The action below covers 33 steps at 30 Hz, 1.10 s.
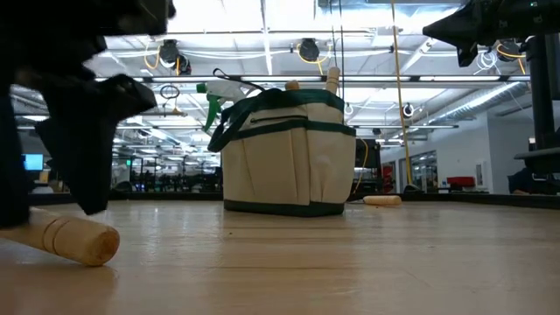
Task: Pick & Place Garden tools in Gardening bag
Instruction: Put the hand rake into the gardening bag
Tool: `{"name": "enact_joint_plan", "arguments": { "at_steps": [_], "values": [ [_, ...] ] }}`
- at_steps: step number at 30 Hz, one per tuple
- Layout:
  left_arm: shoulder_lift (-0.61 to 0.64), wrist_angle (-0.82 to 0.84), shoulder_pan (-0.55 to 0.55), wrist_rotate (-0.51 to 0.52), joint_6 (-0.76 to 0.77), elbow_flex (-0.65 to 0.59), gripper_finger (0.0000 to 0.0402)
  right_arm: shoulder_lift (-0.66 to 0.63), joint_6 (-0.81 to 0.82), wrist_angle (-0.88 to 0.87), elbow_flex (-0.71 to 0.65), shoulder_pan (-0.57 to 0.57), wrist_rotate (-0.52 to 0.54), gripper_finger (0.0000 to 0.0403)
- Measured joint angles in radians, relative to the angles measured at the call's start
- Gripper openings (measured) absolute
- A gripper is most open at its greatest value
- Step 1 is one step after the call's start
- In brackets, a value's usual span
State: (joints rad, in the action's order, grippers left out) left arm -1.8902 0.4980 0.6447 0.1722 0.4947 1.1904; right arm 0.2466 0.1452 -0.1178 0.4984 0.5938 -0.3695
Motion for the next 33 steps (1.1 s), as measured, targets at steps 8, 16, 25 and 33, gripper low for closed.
{"name": "enact_joint_plan", "arguments": {
  "at_steps": [8,16,25,33],
  "values": [
    [-0.053,-0.027,-0.024,-0.032,-0.018,0.002,0.0222,0.000,0.000,-0.003,0.000,0.000,0.001,0.0000],
    [-0.069,-0.052,-0.029,-0.060,-0.016,0.004,0.0142,0.000,0.000,-0.007,0.001,0.000,0.000,0.0000],
    [-0.059,-0.088,-0.060,-0.093,0.113,0.002,0.0067,0.000,-0.001,-0.017,0.001,0.000,0.000,0.0000],
    [0.015,-0.092,-0.111,-0.107,0.196,-0.003,0.0067,0.000,-0.001,-0.030,0.001,0.000,0.000,0.0000]
  ]
}}
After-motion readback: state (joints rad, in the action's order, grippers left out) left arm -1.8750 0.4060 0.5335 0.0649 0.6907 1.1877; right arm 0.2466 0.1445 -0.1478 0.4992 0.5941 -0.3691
